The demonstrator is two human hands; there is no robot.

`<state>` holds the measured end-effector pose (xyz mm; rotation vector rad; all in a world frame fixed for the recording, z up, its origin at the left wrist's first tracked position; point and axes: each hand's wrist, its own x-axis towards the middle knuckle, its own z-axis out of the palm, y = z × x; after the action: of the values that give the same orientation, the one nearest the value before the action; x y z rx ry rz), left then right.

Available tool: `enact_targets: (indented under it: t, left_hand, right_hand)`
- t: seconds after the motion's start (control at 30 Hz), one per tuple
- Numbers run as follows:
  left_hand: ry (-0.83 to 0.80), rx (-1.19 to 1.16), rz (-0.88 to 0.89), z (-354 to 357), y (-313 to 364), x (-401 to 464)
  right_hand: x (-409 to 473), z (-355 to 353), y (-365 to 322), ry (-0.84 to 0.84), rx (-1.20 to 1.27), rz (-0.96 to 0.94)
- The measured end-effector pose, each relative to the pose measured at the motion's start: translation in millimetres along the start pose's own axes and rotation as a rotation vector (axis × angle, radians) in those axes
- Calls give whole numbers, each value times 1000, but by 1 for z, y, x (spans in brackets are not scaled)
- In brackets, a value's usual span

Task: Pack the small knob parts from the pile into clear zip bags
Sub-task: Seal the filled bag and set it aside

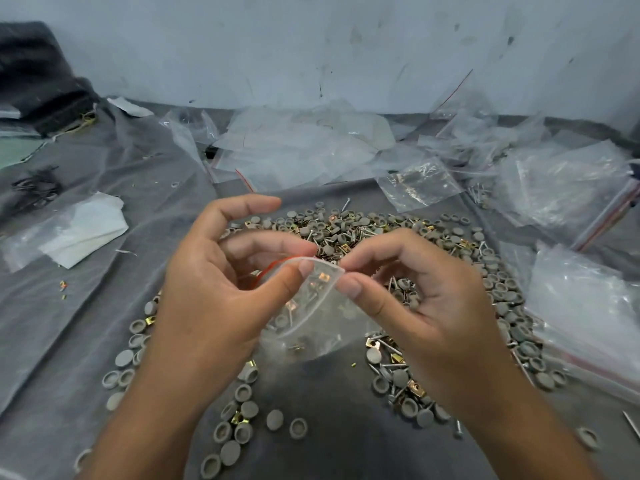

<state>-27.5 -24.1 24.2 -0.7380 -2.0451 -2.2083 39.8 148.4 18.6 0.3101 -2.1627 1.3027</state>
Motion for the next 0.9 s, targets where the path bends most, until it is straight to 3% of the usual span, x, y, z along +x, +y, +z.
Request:
enact_targets:
  t: [0.1,0.3,0.5,0.67,0.9]
  left_hand:
    - [-24,-1,-5,-1,-1,0]
    - [-71,-26,-36,-5,-5,1]
    - [-182,280,-4,-7,-16,0]
    - [-60,294,29,-10,-21,3]
    - [73,34,-22,-8,-15,5]
  right_hand:
    - [1,0,0,0,-41,3]
    - [0,0,9,175,2,114]
    - [1,-5,18,263,58,218]
    - [2,-10,20,264,24,229]
    - [0,-9,21,120,218,282]
